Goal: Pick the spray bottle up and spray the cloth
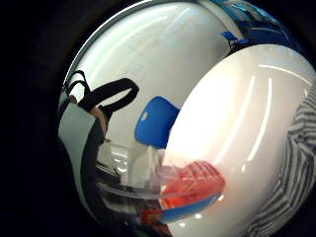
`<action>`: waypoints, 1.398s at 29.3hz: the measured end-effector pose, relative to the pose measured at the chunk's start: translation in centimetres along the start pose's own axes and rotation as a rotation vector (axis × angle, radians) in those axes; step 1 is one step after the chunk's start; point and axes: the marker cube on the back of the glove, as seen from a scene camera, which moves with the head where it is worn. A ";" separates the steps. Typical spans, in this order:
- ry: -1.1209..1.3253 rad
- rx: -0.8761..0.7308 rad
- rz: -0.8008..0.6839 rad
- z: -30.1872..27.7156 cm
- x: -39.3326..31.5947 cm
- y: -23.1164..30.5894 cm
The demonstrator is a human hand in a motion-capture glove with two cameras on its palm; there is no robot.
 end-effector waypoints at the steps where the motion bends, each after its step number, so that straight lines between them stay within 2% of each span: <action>1: 0.002 0.003 -0.011 0.0 -0.3 0.1; 11: -0.014 0.018 -0.097 -0.8 -3.6 -0.7; 19: 0.006 0.026 -0.109 -1.4 -3.8 -1.1; 31: 0.030 0.032 -0.061 -1.3 -1.5 -0.4; 41: 0.075 -0.043 0.082 0.8 3.0 2.3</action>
